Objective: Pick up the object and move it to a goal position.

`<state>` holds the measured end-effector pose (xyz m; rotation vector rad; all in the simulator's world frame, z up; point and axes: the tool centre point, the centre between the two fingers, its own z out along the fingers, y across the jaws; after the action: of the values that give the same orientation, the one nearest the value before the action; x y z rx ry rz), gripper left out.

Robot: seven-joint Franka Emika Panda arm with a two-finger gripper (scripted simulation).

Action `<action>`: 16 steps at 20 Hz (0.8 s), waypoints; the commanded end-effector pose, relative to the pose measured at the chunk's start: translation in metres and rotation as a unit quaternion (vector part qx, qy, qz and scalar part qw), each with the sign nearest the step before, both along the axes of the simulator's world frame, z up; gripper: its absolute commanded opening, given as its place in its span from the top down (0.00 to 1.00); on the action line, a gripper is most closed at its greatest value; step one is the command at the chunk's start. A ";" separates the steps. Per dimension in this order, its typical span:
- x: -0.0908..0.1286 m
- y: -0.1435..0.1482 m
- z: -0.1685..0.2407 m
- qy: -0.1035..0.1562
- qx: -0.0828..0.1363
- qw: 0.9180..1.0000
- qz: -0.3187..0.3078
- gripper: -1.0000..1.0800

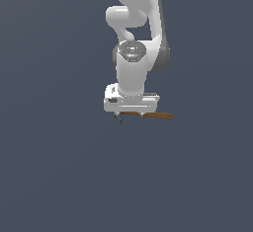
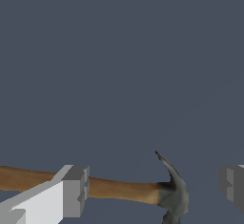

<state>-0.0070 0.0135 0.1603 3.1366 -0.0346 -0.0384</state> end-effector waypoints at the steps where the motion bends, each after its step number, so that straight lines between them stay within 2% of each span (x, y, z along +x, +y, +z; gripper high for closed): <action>1: 0.000 0.000 0.000 0.000 0.000 1.000 0.000 0.04; 9: -0.010 -0.021 -0.012 0.020 -0.009 1.000 -0.018 0.04; 16: -0.010 -0.022 -0.012 0.021 -0.009 1.000 -0.020 0.04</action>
<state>-0.0173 -0.0082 0.1485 3.1164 -0.0952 -0.1029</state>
